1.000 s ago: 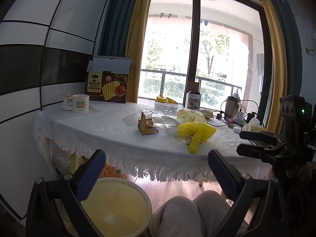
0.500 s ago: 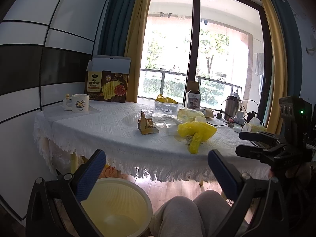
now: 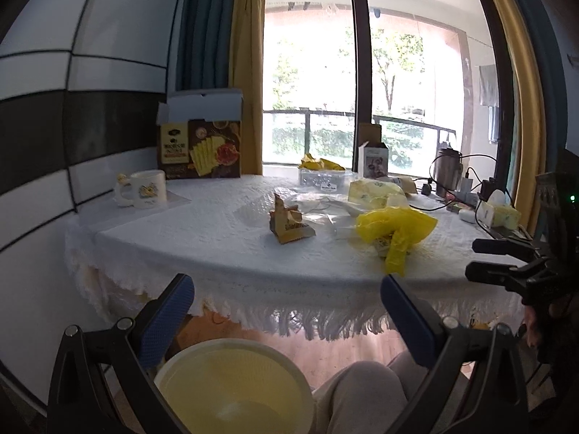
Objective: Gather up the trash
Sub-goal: 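Reach the right gripper to the yellow plastic bag and close on it, then grasp the brown snack wrapper with the left gripper while the right gripper holds the yellow bag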
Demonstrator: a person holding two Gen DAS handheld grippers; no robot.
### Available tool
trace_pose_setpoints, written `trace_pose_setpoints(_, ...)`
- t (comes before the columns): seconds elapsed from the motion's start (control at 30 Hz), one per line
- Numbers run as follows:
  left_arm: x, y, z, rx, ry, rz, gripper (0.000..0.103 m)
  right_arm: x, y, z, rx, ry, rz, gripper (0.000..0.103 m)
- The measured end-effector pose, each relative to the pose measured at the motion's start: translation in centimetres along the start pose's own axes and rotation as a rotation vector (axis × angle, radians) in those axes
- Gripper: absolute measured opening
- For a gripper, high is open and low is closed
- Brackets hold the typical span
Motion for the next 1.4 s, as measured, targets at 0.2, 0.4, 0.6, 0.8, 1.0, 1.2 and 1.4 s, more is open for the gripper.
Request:
trace_pose_setpoints(0.2, 1.1, -4.4, 0.4, 0.037, 0.037, -0.012, 0.103, -4.7, -2.4, 0.3, 0.015, -0.084, -0.075, 0.098)
trace_pose_setpoints(0.4, 2.7, -8.1, 0.9, 0.067, 0.072, -0.011, 0.103, -8.6, -5.6, 1.7, 0.034, -0.127, -0.153, 0.098)
trace_pose_setpoints(0.6, 4.5, -10.9, 0.8, 0.087, 0.11, -0.017, 0.103, -10.6, -8.5, 3.5, 0.047, -0.123, -0.201, 0.098)
trace_pose_setpoints(0.8, 5.2, -12.5, 1.4, 0.087, 0.116, -0.03, 0.103, -11.5, -11.5, 4.7, 0.072, -0.131, -0.209, 0.098)
trace_pose_setpoints(1.0, 4.6, -14.1, 2.2, 0.094, 0.1, -0.061, 0.103, -10.8, -13.1, 4.1, 0.115, -0.117, -0.202, 0.054)
trace_pose_setpoints(1.2, 2.8, -16.4, 2.8, 0.125, 0.047, -0.074, 0.103, -11.1, -11.2, 3.9, 0.064, -0.114, -0.243, 0.016)
trace_pose_setpoints(1.4, 0.7, -19.2, 4.3, 0.109, 0.003, -0.054, 0.103, -12.4, -7.5, 4.1, -0.022, -0.13, -0.29, 0.013)
Point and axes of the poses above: each gripper's, at about its wrist camera, not at the fingertips, and y roughly against the way its jaws point, x to its left, z to its top, the point moved 3 cm from there along -y, roughly the way its jaws point, and after that the axes turned 9 degrees about y, right-handed, at the moved point
